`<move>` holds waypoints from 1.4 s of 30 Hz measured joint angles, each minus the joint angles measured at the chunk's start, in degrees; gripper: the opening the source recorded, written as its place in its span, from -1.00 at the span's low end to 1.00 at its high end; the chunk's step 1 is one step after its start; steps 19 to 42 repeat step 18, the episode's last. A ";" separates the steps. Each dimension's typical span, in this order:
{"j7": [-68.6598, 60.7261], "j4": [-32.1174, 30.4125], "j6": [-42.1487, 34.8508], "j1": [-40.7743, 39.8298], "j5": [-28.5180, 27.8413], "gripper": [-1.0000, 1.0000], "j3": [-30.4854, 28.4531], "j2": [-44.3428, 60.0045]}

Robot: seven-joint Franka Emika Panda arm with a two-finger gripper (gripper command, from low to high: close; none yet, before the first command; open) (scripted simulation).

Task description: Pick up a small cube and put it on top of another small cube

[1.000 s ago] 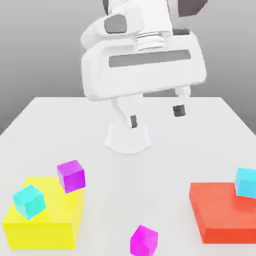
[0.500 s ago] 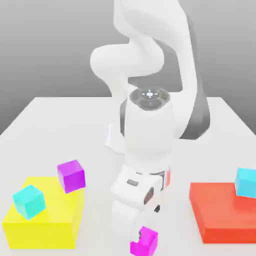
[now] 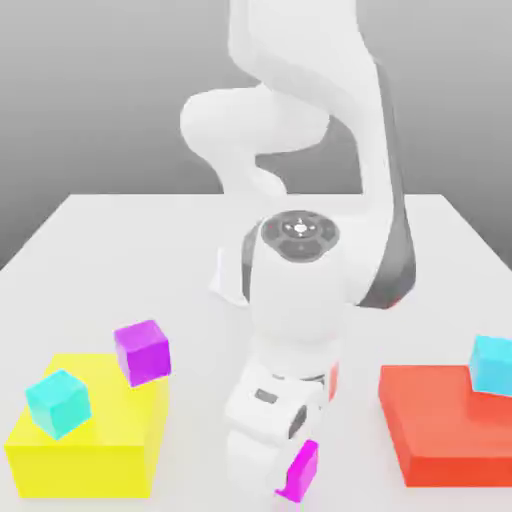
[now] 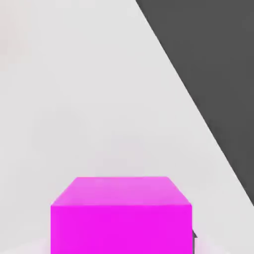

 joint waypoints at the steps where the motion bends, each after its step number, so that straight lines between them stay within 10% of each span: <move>1: 0.41 -0.12 -1.45 1.56 -0.51 -1.00 1.32 -1.48; 10: 4.95 -1.08 -13.86 21.58 -6.15 -1.00 14.05 -15.36; 14: 5.73 -2.23 -7.74 25.54 -7.18 -1.00 11.61 -10.55; 15: 5.85 -2.49 -5.97 25.01 -7.34 1.00 11.25 -9.05; 42: 5.85 -2.49 -5.97 24.98 -7.34 1.00 11.25 -9.05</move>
